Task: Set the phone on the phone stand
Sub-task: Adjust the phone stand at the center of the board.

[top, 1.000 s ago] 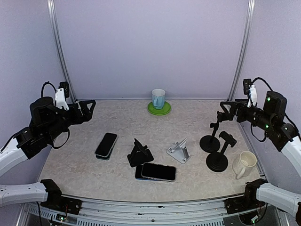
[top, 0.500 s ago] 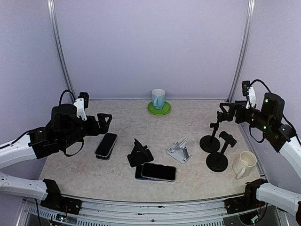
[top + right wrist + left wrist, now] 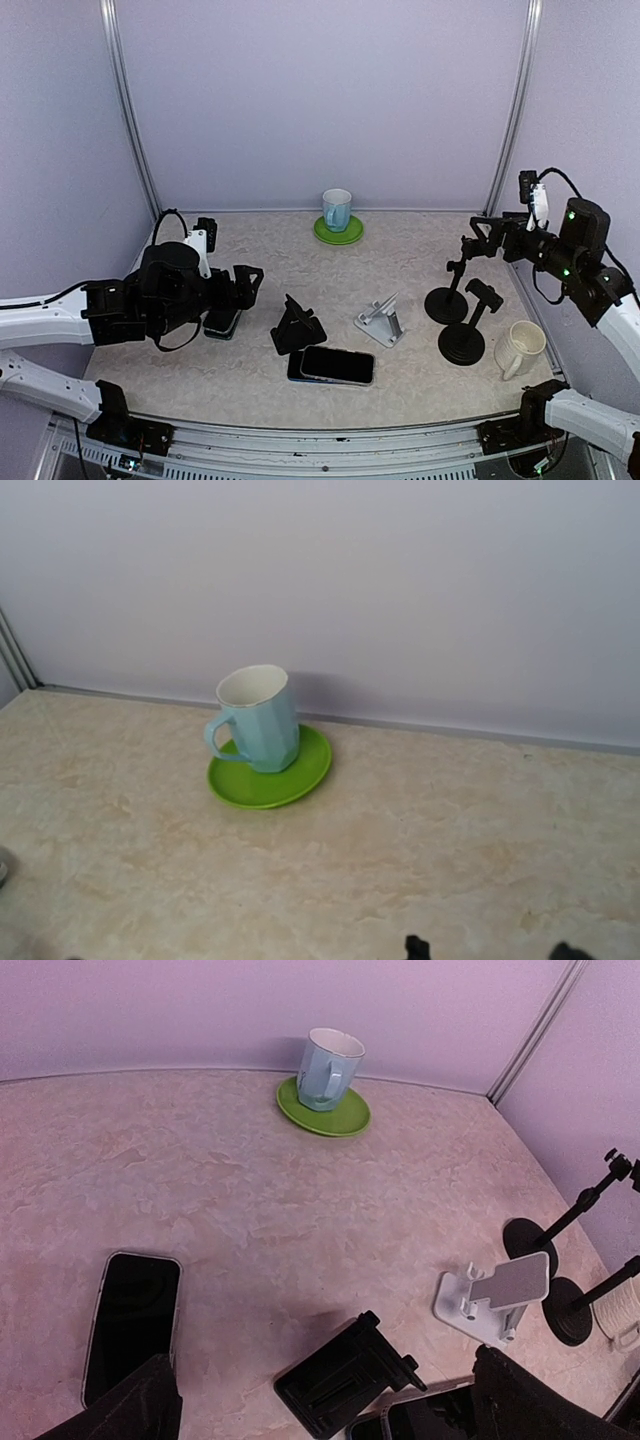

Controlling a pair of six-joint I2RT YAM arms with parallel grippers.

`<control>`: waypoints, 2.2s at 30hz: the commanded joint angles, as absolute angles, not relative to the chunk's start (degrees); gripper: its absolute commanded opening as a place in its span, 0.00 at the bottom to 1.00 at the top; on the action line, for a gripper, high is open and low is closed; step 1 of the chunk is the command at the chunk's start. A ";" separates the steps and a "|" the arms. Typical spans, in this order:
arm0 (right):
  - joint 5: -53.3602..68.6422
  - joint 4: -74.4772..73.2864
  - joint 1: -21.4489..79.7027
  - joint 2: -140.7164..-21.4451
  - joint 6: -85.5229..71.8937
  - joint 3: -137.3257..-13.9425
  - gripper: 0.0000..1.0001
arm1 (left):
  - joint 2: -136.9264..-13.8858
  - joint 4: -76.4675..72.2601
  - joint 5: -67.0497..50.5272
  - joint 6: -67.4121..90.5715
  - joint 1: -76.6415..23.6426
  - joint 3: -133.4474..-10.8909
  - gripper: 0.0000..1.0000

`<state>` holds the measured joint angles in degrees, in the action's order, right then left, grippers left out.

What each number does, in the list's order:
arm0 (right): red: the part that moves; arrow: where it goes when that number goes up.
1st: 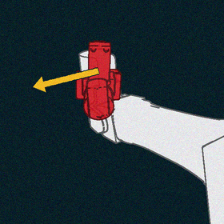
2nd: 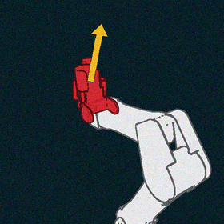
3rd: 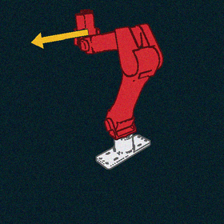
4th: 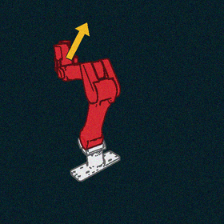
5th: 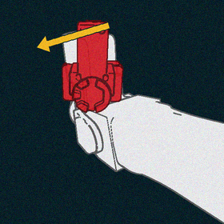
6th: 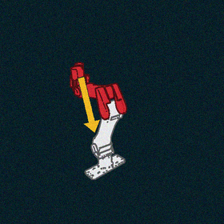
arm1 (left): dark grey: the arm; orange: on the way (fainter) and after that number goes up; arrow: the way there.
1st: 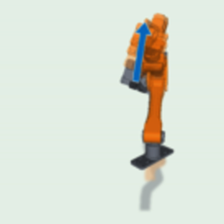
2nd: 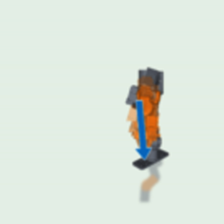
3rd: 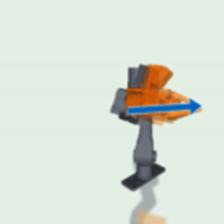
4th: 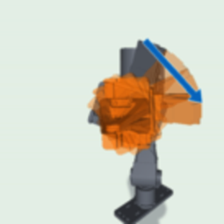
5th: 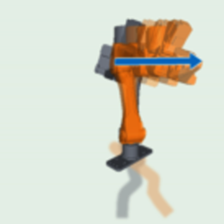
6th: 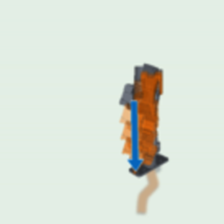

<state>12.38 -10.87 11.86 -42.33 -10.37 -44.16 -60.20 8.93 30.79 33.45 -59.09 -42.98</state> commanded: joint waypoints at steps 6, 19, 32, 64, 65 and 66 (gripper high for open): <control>12.40 -11.09 11.23 -41.14 -10.69 -43.81 1.00 | -61.38 5.90 32.26 36.97 -60.98 -38.83 0.99; 12.61 -11.67 11.20 -40.17 -10.62 -43.77 1.00 | -67.08 5.98 32.87 38.91 -63.44 -37.81 0.99; 12.71 -11.52 11.24 -39.91 -10.55 -43.62 1.00 | -73.78 4.54 31.58 39.68 -63.96 -37.53 0.99; 13.27 -10.83 11.23 -41.75 -10.26 -44.51 1.00 | -86.97 -0.11 28.48 36.89 -61.45 -39.19 0.99; 13.27 -10.77 11.21 -41.75 -10.28 -44.48 1.00 | -86.94 -0.17 28.40 36.53 -60.82 -39.15 0.99; 13.29 -10.74 11.23 -41.81 -10.24 -44.52 1.00 | -86.88 -0.36 28.27 36.26 -60.25 -39.05 0.99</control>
<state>12.84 -11.00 11.86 -41.78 -10.35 -44.12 -86.48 1.23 28.23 38.09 -62.28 -37.95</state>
